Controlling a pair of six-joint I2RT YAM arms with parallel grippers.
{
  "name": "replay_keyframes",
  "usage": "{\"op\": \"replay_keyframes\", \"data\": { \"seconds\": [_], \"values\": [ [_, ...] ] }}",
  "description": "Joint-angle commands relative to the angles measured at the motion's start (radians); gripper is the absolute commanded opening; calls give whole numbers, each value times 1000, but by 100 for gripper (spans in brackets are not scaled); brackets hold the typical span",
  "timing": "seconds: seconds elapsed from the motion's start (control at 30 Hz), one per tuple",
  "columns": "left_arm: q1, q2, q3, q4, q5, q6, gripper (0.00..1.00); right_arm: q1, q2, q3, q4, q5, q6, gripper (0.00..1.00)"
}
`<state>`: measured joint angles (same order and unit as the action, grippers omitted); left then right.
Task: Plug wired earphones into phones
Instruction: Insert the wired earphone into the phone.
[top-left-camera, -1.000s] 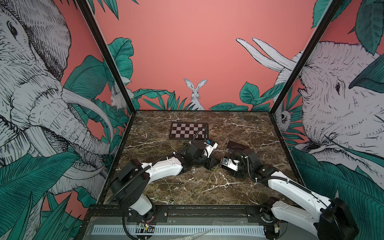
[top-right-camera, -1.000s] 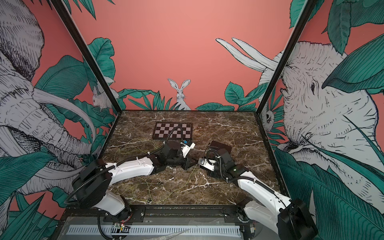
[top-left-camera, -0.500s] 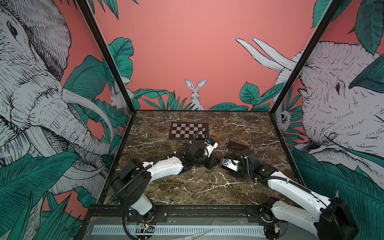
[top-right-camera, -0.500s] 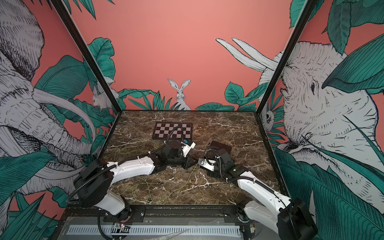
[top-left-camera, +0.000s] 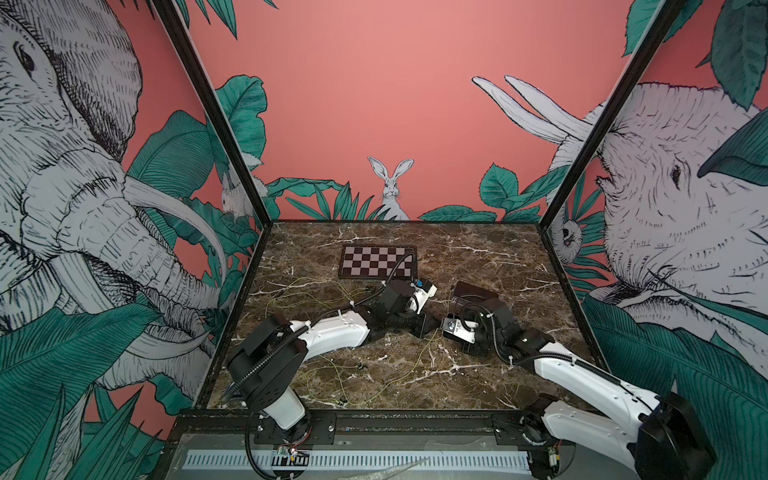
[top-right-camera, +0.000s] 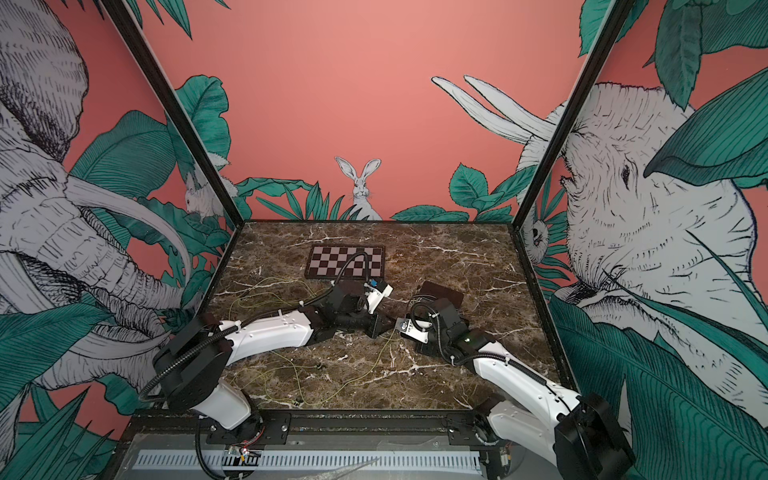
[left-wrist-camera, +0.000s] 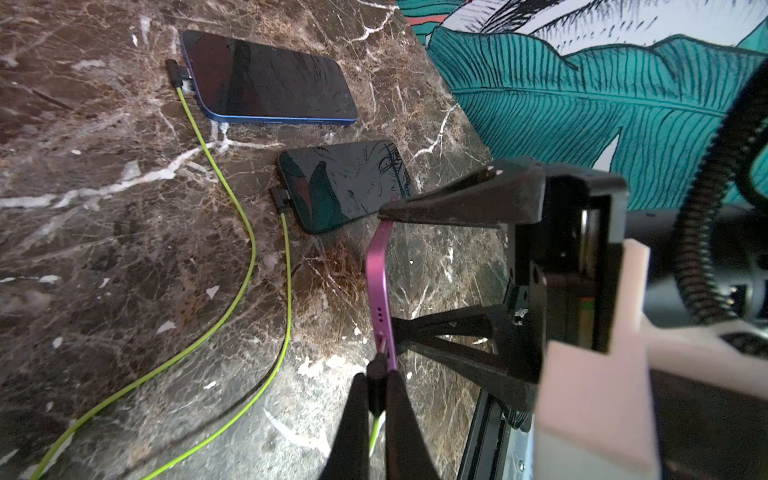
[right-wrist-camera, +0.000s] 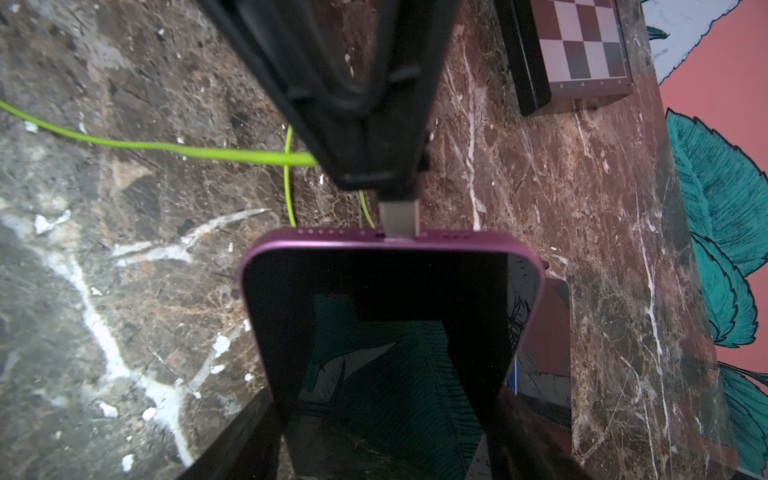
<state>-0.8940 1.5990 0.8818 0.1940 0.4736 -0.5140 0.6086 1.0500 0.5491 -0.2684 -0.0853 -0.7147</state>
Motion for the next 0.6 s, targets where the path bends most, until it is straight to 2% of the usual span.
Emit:
{"op": "replay_keyframes", "data": {
  "seconds": [0.0, 0.57],
  "values": [
    [-5, 15, 26, -36, 25, -2, 0, 20, -1, 74, 97, -45, -8, 61],
    [-6, 48, 41, -49, 60, -5, 0, 49, 30, 122, 91, -53, 23, 60]
  ]
}}
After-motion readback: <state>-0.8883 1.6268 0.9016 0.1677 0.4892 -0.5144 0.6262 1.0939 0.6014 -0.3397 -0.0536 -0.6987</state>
